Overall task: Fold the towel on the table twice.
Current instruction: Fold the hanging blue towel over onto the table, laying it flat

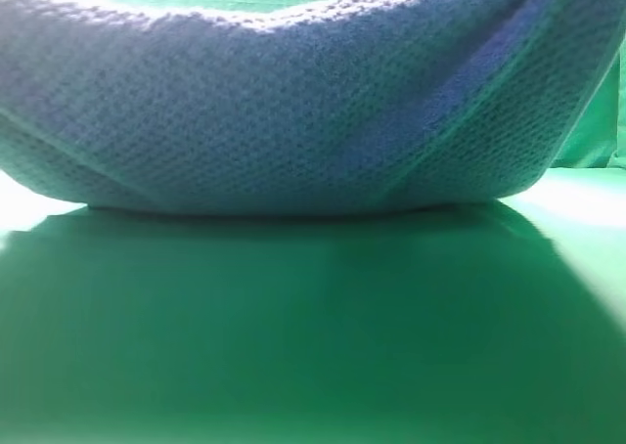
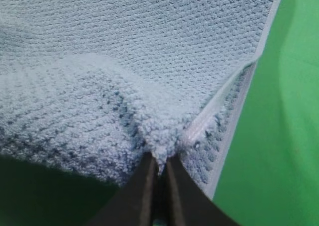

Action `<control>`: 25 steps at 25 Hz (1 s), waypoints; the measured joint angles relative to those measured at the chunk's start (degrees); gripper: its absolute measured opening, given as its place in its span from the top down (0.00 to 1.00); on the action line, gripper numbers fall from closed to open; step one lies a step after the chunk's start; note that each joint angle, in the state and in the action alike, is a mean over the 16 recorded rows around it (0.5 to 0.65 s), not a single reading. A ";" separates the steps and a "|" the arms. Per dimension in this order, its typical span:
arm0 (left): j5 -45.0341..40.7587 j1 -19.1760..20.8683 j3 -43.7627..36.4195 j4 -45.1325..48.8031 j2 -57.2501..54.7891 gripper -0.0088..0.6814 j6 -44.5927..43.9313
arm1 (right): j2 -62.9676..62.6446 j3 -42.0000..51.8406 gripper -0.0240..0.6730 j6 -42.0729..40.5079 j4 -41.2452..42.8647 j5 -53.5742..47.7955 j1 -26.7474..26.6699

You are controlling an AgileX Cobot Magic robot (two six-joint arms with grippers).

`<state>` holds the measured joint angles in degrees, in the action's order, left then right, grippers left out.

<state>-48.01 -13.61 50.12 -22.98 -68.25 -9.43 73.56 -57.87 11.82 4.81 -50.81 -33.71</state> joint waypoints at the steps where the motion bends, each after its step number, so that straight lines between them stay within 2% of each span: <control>1: -0.42 0.00 -1.17 -0.36 1.01 0.99 -0.10 | -0.92 0.71 0.97 0.55 0.05 -0.46 -0.80; 7: -3.75 0.00 -5.78 -2.16 6.48 0.99 -0.59 | -5.99 4.17 0.97 3.54 0.20 -3.95 -4.26; 14: -6.12 0.00 -7.44 -3.22 9.13 0.99 -0.67 | -9.29 7.14 0.97 6.35 1.52 -6.01 -5.56; 25: -2.00 0.00 -3.04 -4.00 0.29 0.99 -0.48 | -1.83 6.17 0.97 6.72 4.36 -2.15 -1.66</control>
<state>-50.01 -13.61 47.08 -26.98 -67.96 -9.91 71.73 -51.70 18.55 9.17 -52.96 -35.37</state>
